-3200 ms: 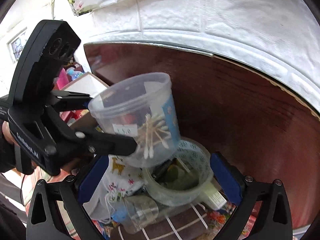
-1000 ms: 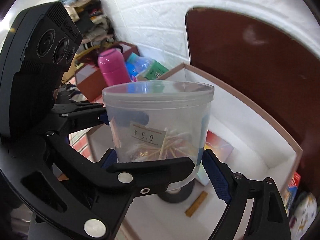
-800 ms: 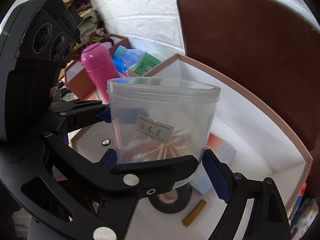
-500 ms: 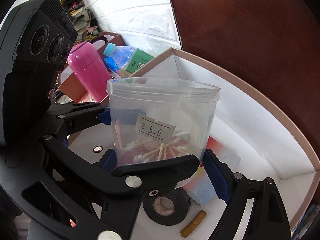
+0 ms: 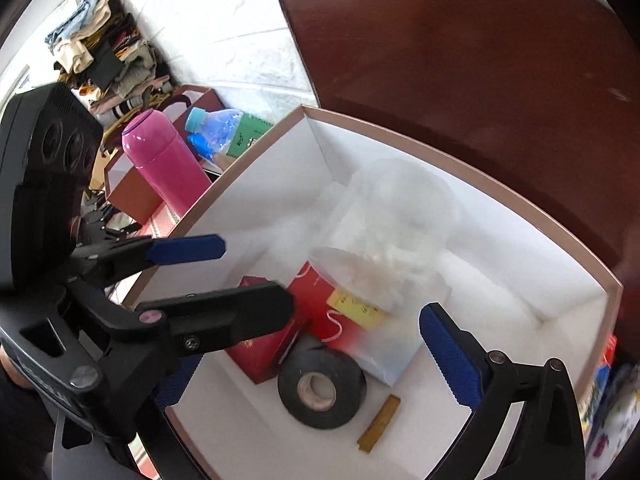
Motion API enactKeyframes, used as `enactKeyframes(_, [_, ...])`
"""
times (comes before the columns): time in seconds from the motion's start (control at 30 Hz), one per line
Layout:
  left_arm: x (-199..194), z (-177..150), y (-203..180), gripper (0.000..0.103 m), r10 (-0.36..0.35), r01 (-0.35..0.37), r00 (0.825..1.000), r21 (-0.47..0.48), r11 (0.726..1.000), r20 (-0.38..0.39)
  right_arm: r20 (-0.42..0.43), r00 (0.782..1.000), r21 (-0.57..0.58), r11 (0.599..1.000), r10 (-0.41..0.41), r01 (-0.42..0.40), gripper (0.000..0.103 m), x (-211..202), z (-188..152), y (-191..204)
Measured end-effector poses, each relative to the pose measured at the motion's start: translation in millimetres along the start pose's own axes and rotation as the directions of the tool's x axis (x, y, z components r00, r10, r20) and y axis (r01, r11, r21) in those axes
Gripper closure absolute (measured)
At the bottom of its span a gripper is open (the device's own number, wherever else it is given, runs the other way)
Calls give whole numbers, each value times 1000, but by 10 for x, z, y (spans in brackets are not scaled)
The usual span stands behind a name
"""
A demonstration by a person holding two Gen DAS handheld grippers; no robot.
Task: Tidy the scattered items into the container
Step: 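Withdraw both tools from the cardboard box back to the pile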
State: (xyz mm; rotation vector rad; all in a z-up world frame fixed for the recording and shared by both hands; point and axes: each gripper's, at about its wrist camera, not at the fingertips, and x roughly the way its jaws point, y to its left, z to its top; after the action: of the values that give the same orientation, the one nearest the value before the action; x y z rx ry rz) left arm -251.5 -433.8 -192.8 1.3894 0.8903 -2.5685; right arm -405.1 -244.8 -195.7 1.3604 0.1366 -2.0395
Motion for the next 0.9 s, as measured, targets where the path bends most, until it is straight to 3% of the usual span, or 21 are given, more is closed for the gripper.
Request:
enactKeyframes(0.53, [-383,-328,-629,0,33,-38,996,68,997,82,75,995,21,998,-59,57,1,-707,-392,170])
enactKeyframes(0.7, [-519,-632,-938,0,-4,-5,994,88,996,107,150,985,68,995,-86,77,1,-1130,-812,175])
enactKeyframes(0.9, [-445,-1052,-1522,0,-14,-2,996,191,982,86,189,971,154,981,-147,119,1,-1581,-1455,-94])
